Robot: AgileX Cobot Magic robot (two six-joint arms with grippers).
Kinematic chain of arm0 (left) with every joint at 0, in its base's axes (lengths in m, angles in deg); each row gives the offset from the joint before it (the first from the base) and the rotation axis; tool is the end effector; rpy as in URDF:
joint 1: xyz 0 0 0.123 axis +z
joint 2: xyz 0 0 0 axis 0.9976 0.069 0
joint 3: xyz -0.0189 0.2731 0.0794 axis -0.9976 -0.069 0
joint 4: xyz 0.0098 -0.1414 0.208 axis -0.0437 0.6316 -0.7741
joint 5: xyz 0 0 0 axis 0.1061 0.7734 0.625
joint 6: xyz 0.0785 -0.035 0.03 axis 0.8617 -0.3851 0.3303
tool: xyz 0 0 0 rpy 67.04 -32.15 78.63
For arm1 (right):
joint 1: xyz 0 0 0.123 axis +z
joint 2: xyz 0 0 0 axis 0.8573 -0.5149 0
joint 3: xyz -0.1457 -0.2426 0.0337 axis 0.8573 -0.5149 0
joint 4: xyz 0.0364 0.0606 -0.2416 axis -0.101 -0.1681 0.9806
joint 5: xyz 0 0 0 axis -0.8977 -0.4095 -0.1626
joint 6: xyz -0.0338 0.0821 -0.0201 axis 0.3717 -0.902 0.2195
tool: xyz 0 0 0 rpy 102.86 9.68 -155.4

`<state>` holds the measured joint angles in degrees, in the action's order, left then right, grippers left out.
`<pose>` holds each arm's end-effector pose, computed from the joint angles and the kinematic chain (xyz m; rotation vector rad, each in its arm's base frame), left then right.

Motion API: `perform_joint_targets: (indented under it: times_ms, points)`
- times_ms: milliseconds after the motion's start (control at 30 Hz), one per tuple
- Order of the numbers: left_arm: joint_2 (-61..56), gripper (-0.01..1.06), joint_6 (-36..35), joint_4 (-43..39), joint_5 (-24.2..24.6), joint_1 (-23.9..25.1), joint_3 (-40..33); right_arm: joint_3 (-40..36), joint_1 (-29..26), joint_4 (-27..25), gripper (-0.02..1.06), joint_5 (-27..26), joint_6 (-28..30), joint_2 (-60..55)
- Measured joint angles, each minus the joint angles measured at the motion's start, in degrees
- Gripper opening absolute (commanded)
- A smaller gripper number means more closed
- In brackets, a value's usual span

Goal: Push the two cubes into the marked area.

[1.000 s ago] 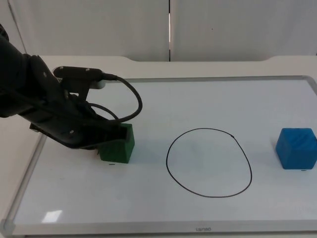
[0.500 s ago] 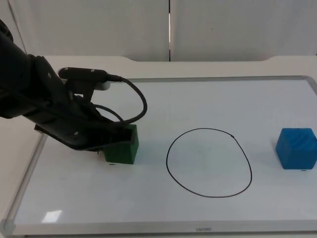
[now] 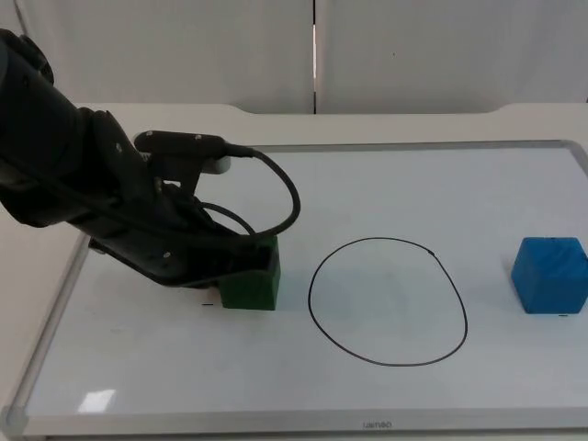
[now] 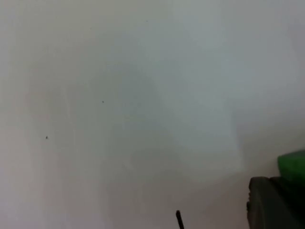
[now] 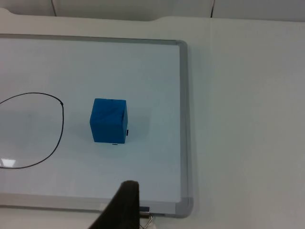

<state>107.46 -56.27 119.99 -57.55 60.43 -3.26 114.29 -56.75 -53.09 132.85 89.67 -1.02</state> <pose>0.3135 -0.1504 0.0753 0.2997 2.6203 -0.2311 -0.0075 -0.0044 0.2801 -0.0370 2.0496 -0.0368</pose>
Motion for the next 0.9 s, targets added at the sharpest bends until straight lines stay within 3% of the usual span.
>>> perform_joint_targets:
  times_ms: [900]
  points:
    - [-0.2, 0.00, -3.1, 0.0, 1.8, -2.3, 0.1, 0.0, 0.0, 0.0, 1.05, 0.0, 0.0, 0.0]
